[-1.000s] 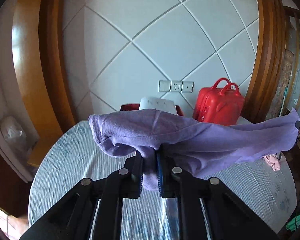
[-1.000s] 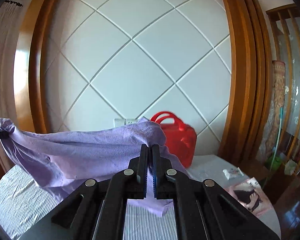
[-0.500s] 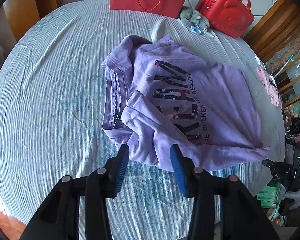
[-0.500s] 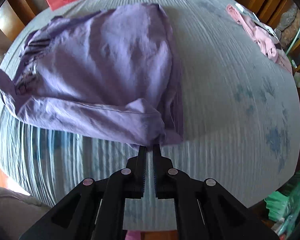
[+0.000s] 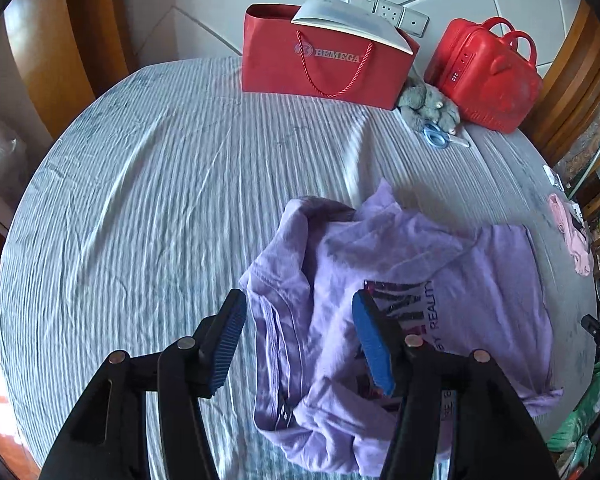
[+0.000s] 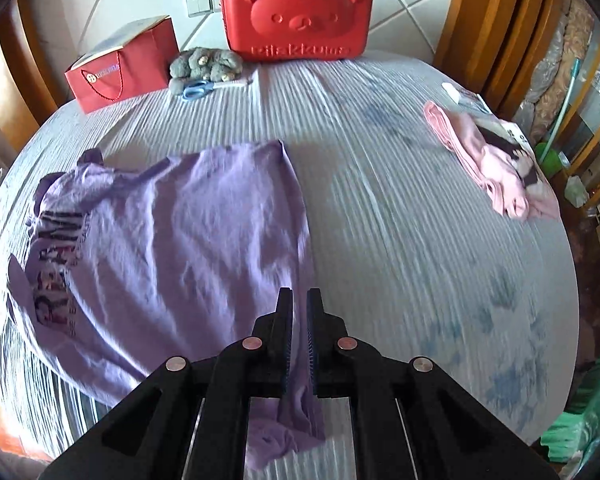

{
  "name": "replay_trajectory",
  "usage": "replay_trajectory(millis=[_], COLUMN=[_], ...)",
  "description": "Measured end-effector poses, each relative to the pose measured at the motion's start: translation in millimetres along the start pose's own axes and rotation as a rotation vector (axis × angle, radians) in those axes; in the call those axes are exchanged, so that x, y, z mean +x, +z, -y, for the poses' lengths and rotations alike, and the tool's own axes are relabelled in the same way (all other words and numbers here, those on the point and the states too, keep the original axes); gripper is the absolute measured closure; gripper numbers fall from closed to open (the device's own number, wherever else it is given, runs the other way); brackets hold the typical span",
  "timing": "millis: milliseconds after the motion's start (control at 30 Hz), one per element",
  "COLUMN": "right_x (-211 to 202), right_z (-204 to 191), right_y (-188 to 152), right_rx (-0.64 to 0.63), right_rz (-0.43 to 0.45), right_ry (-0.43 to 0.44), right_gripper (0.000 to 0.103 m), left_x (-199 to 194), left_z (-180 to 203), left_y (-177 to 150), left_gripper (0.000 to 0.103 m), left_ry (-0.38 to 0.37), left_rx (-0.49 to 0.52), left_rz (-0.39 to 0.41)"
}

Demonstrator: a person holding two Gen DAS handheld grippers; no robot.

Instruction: Fold clothes

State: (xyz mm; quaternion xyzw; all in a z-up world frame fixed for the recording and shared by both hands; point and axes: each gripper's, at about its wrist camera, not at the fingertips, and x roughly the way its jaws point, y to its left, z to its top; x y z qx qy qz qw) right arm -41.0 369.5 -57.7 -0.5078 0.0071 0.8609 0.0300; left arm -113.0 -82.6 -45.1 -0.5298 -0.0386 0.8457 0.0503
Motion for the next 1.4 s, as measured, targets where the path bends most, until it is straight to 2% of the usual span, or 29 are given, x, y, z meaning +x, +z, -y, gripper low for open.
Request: replay_trajectory(millis=[133, 367, 567, 633, 700, 733, 767, 800, 867, 967, 1067, 1100, 1133, 1167, 1200, 1233, 1300, 1400], right_x=[25, 89, 145, 160, 171, 171, 171, 169, 158, 118, 67, 61, 58, 55, 52, 60, 76, 72], right_z=[-15, -18, -20, -19, -21, -21, -23, -27, -39, -46, -31, -27, -22, -18, -14, -13, -11, -8], right_y=[35, 84, 126, 131, 131, 132, 132, 131, 129, 133, 150, 156, 163, 169, 175, 181, 183, 161], right_rx=[-0.031, -0.026, -0.021, -0.028, -0.036, -0.04, -0.054, -0.081, -0.175, -0.235, -0.136, -0.108, -0.084, -0.06, -0.036, -0.036, -0.035, -0.007], right_rz=[0.004, -0.06, -0.116, -0.137, -0.154, -0.142, -0.143, -0.142, -0.113, 0.014, 0.206, 0.24, 0.264, 0.287, 0.31, 0.275, 0.193, 0.161], right_ry=[0.007, 0.008, 0.007, -0.004, -0.009, -0.009, -0.007, -0.017, -0.059, -0.088, -0.119, -0.143, -0.167, -0.192, -0.216, -0.23, -0.227, -0.177], right_gripper=[0.097, 0.096, 0.089, 0.085, 0.078, 0.078, 0.082, 0.1, 0.101, 0.101, 0.101, 0.101, 0.101, 0.099, 0.092, 0.089, 0.087, 0.087], left_x=[34, 85, 118, 126, 128, 128, 128, 122, 103, 60, 12, -2, -10, -5, 8, 21, 47, 48], left_z=[-1, 0, 5, 6, 6, 6, 6, 5, 5, 5, 2, -1, -3, -3, -5, -5, -4, -3], left_y=[24, 47, 52, 51, 51, 51, 51, 53, 58, 69, 81, 85, 88, 98, 106, 110, 117, 91], left_gripper=[0.047, 0.047, 0.047, 0.047, 0.055, 0.074, 0.088, 0.095, 0.098, 0.098, 0.098, 0.098, 0.091, 0.07, 0.054, 0.041, 0.041, 0.041], left_ry=[-0.002, -0.023, -0.019, -0.015, -0.01, -0.012, -0.013, 0.001, 0.017, 0.018, 0.019, 0.015, 0.023, 0.022, 0.016, 0.016, 0.016, -0.004], left_rx=[0.012, 0.03, 0.062, 0.079, 0.078, 0.072, 0.067, 0.07, 0.075, 0.074, 0.048, 0.028, 0.017, 0.022, 0.037, 0.032, 0.019, 0.037], left_rz=[-0.026, -0.106, -0.156, -0.166, -0.163, -0.161, -0.158, -0.137, -0.084, 0.038, 0.193, 0.267, 0.327, 0.317, 0.253, 0.209, 0.123, 0.083])
